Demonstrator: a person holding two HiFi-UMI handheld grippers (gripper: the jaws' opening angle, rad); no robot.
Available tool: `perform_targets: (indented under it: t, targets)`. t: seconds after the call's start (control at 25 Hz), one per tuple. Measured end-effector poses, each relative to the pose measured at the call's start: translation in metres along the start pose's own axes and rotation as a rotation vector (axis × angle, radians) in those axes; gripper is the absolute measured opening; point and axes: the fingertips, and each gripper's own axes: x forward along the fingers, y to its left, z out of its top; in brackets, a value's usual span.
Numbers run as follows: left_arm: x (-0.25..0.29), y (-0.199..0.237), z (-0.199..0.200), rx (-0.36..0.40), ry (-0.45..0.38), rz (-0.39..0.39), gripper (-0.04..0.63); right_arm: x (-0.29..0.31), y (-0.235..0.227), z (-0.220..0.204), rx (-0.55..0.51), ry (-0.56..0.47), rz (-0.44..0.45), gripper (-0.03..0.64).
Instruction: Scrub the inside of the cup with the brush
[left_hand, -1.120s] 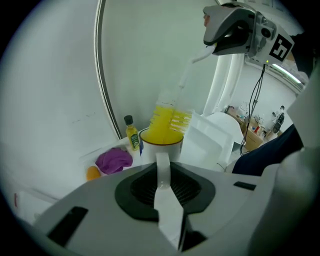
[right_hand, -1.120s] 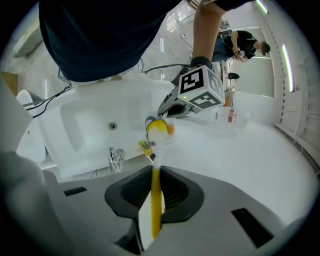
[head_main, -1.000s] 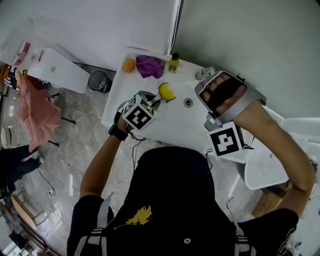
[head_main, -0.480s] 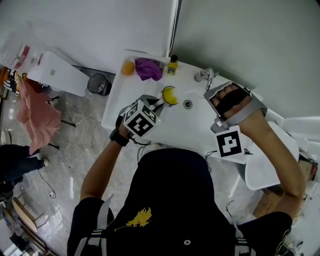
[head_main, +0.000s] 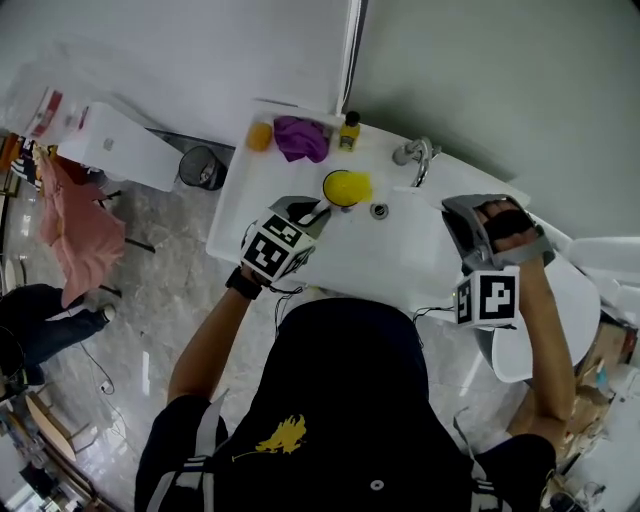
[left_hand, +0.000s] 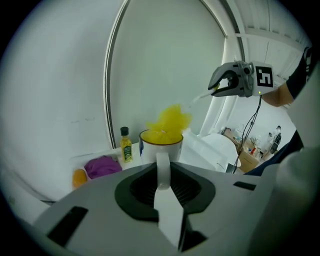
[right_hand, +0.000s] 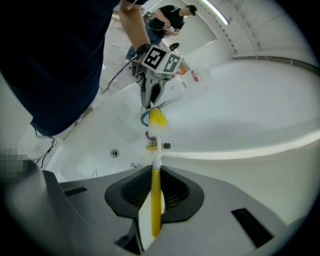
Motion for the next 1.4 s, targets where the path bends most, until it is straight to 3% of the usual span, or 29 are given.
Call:
perform_targets:
  t: [0.36, 0.52, 0.64, 0.76, 0.96, 1.4]
  targets:
    - [-0.001, 0.004, 0.005, -0.055, -0.120, 0.065, 0.074, 0.012, 0.048, -0.001, 0.600, -0.150, 0.067, 0.074]
    - [0.004, 0.002, 0.001, -0.115, -0.149, 0.070, 0.074, 0.018, 0.075, 0.011, 0.928, -0.292, 0.142, 0.074]
    - [0.009, 0.005, -0.002, -0.110, -0.143, 0.090, 0.074, 0.022, 0.086, 0.021, 1.171, -0.423, 0.184, 0.074]
    - [0.012, 0.007, -0.008, -0.096, -0.133, 0.114, 0.074, 0.022, 0.088, 0.022, 1.345, -0.512, 0.180, 0.074]
    - [0.023, 0.010, -0.024, -0.163, -0.146, 0.107, 0.074, 0.031, 0.102, 0.017, 1.471, -0.530, 0.181, 0.074]
    - [0.060, 0.009, -0.081, -0.287, -0.136, 0.080, 0.074, 0.073, 0.162, 0.017, 1.655, -0.493, 0.291, 0.074]
